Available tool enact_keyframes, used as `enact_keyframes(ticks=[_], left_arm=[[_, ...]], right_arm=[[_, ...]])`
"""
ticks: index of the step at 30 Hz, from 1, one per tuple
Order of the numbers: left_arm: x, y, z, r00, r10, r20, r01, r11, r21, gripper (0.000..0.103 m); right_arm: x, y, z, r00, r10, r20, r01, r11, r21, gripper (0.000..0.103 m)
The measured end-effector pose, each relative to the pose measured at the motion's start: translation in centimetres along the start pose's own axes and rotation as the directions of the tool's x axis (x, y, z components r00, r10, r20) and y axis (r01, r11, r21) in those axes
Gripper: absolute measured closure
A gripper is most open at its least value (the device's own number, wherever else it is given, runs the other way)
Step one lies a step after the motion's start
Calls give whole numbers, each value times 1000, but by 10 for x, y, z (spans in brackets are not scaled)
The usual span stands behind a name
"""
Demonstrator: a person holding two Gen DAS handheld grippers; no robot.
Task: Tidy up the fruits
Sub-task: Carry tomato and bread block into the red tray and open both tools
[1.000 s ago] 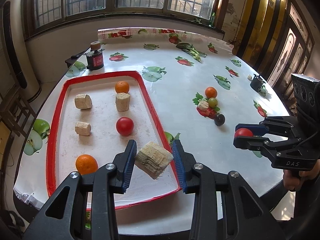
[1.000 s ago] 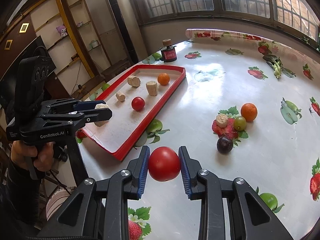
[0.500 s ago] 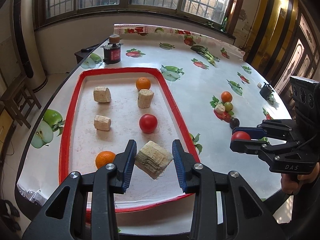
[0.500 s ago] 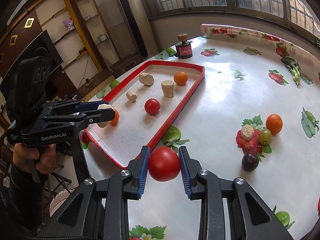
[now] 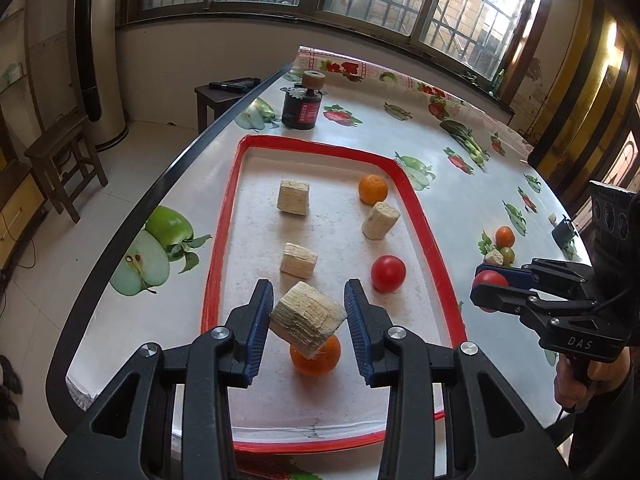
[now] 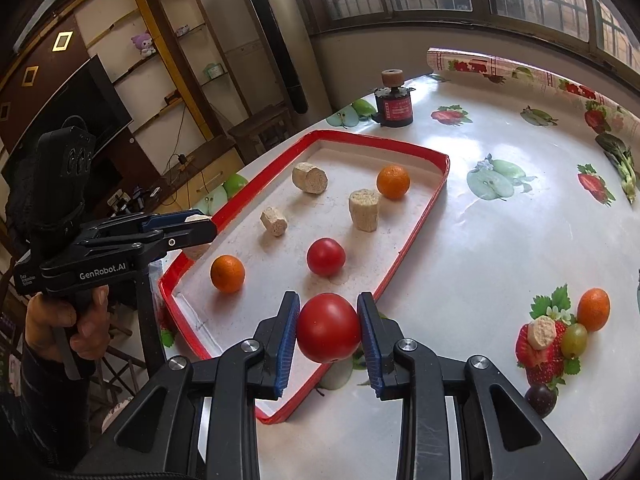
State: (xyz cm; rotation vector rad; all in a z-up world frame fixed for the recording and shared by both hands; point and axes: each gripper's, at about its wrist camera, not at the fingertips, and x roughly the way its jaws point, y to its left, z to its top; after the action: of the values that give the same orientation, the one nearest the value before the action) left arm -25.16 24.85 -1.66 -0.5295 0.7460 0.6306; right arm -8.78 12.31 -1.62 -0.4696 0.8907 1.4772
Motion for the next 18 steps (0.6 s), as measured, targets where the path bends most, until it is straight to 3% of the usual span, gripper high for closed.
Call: enact_keyframes(ticks=[6,18], left_arm=[[11,14,1,1000,15,-15,-15,999,-38,68],[33,19,-4,998,13,-64,-16,998,-55,68]], right_arm=[[21,8,12,999,32,-24,-32,999,-24,73],[52,28,-3,993,52,-106,-60,995,-77,73]])
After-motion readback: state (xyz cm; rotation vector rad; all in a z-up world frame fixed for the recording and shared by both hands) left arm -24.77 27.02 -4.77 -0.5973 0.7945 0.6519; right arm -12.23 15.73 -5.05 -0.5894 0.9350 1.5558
